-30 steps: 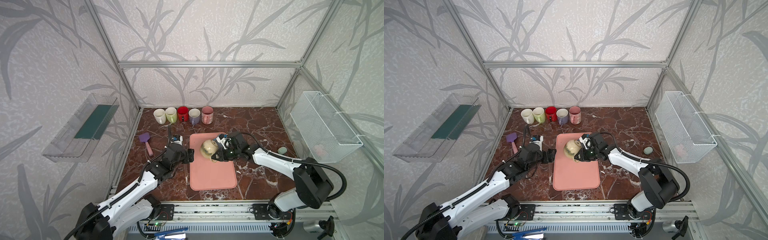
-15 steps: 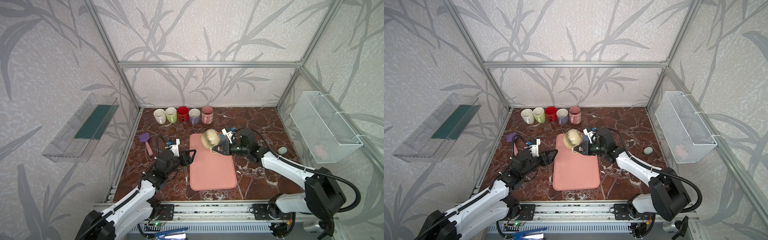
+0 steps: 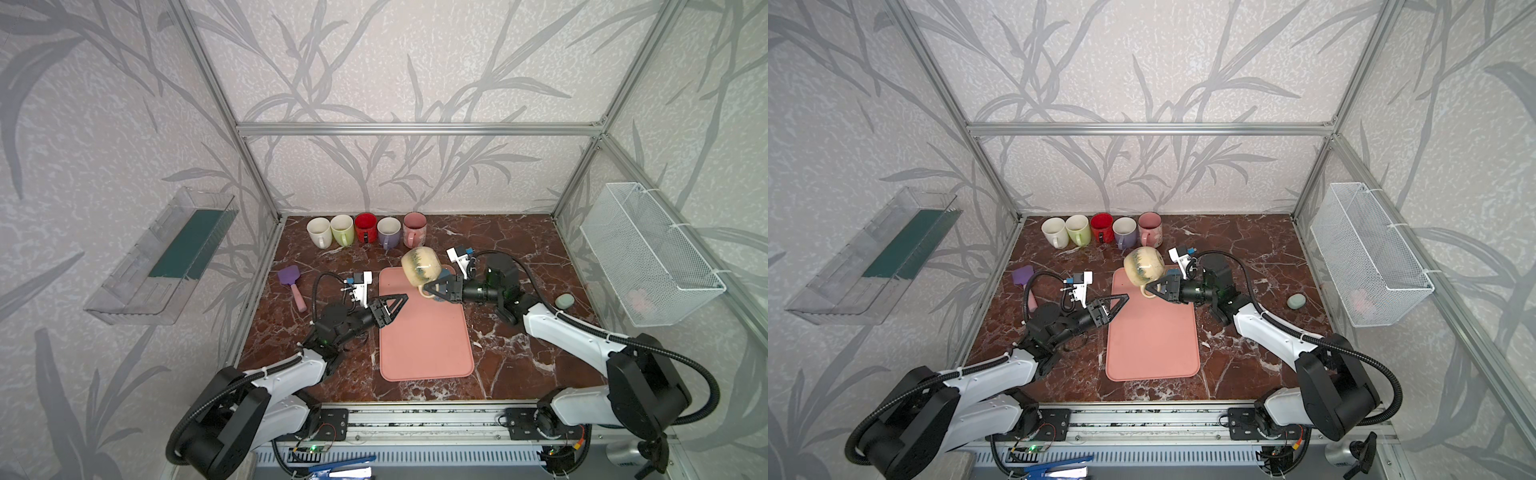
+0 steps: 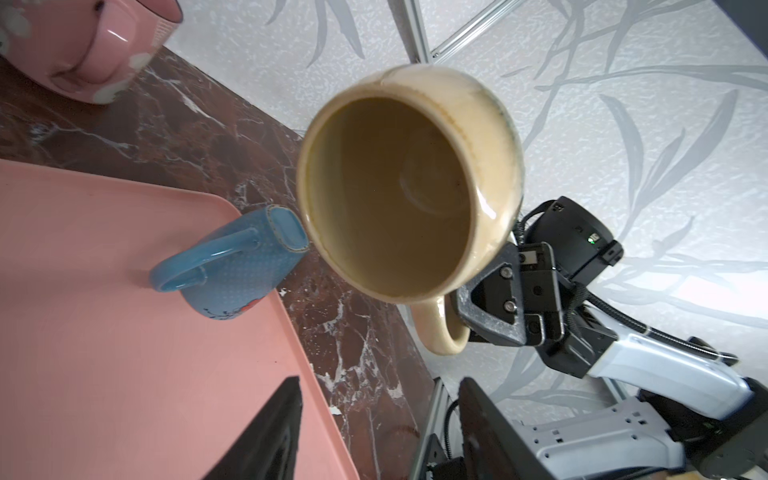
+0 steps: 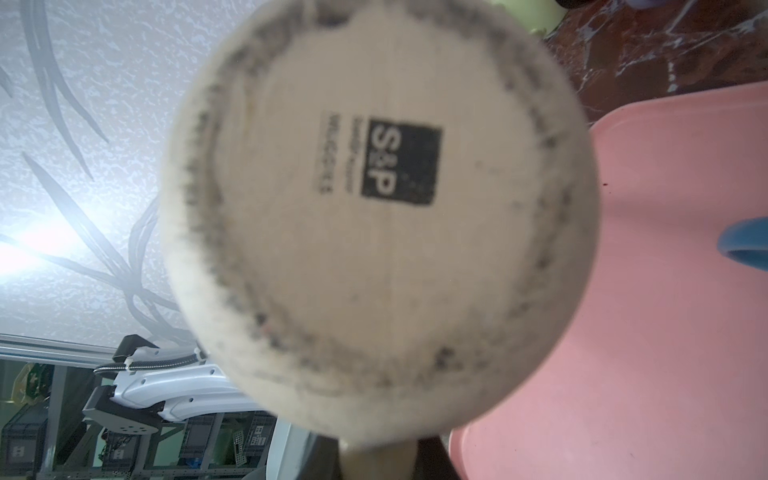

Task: Turn the mug right side up
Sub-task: 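Tilt the cream mug sideways with the right gripper while the left gripper reaches toward it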

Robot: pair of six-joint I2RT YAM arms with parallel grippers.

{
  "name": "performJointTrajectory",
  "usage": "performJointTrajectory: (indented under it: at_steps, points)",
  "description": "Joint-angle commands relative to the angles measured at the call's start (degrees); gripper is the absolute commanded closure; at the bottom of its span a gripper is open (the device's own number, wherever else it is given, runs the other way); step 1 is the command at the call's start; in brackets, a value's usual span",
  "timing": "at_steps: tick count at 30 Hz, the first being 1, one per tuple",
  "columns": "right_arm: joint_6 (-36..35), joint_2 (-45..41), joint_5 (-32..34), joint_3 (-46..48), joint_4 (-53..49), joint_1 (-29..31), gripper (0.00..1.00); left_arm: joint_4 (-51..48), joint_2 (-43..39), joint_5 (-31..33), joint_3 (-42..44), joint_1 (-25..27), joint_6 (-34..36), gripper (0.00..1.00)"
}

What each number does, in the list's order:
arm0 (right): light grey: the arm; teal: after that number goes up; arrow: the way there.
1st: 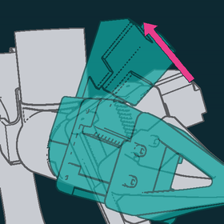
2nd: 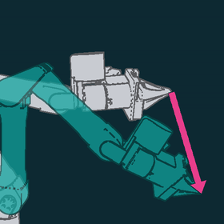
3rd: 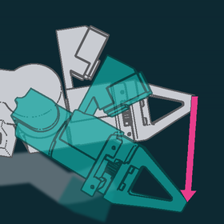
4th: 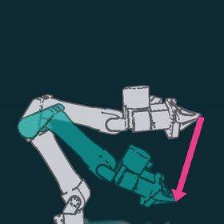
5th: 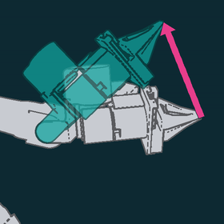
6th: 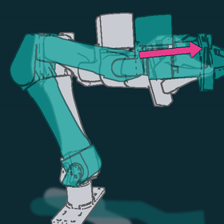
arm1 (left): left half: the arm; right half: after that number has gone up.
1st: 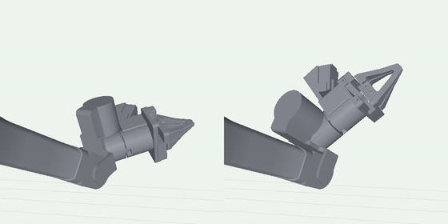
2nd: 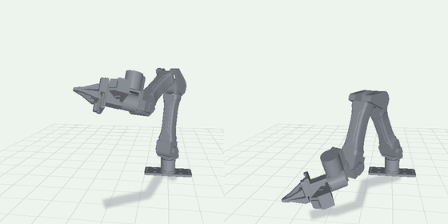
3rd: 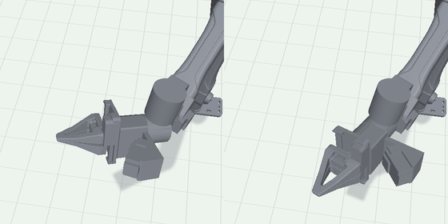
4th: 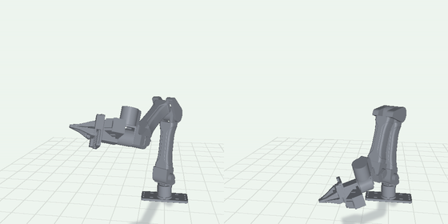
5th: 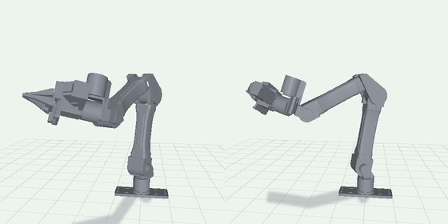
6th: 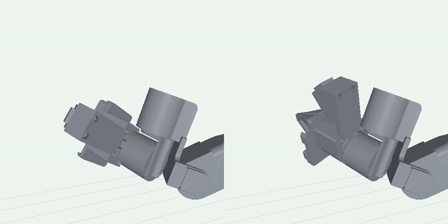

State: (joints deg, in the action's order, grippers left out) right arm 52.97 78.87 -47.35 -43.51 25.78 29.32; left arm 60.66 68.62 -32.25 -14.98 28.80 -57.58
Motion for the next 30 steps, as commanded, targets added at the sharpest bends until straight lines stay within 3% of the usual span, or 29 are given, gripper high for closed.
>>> performJointTrajectory:
  at_steps: [1, 6, 30]
  points:
    - [2.08, -0.12, -3.13, -1.41, 12.78, -0.43, 1.00, 12.15, 3.02, -4.56, -2.75, -0.18, -4.71, 0.50]
    - [4.62, 0.96, -3.98, -1.91, 18.09, -0.60, 1.00, 20.17, 8.88, -7.04, -6.06, -0.25, -8.83, 0.52]
    - [9.36, 3.30, -6.47, -1.76, 26.73, -0.36, 1.00, 20.20, 15.70, -8.17, -11.36, -0.08, -10.09, 0.61]
